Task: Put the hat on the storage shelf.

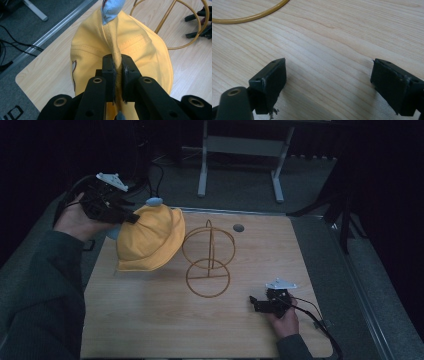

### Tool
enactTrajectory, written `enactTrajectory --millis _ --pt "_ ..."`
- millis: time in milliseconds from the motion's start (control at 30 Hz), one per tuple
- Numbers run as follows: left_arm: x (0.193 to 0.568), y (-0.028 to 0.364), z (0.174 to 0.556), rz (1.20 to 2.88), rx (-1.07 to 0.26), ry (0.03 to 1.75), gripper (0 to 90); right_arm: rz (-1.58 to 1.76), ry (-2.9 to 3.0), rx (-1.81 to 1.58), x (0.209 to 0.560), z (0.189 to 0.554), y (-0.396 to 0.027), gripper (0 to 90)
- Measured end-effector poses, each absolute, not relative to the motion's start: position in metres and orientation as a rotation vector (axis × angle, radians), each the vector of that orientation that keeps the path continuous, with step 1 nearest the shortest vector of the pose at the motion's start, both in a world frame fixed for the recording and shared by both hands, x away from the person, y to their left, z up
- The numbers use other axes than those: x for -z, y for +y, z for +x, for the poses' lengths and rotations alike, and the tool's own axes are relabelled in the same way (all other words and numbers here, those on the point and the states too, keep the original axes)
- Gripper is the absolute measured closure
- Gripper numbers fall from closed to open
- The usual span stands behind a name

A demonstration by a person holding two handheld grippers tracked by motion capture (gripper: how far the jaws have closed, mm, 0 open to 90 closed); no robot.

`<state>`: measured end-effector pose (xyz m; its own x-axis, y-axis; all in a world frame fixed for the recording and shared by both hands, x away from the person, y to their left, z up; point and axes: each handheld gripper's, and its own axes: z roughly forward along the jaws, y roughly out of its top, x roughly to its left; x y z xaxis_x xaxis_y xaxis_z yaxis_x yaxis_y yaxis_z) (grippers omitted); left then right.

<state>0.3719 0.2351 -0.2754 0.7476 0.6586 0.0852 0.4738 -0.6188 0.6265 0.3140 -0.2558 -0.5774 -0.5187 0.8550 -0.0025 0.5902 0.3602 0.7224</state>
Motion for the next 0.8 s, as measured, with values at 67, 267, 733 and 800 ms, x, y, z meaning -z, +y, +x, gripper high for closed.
enactTrajectory --millis 67,267,733,800 --pt "0.274 0.235 0.371 2.351 -0.412 0.844 83.2 1.264 2.249 -0.958 0.577 0.314 -0.256 13.1" --pt "0.271 0.237 0.369 2.339 -0.41 0.834 83.2 1.264 2.249 -0.958 0.577 0.314 -0.256 13.1" --pt "0.262 0.233 0.366 2.32 -0.403 0.795 83.3 1.261 2.248 -0.958 0.577 0.314 -0.256 13.1" --pt "0.261 0.233 0.366 2.316 -0.402 0.792 83.2 1.26 2.248 -0.958 0.577 0.314 -0.256 13.1"
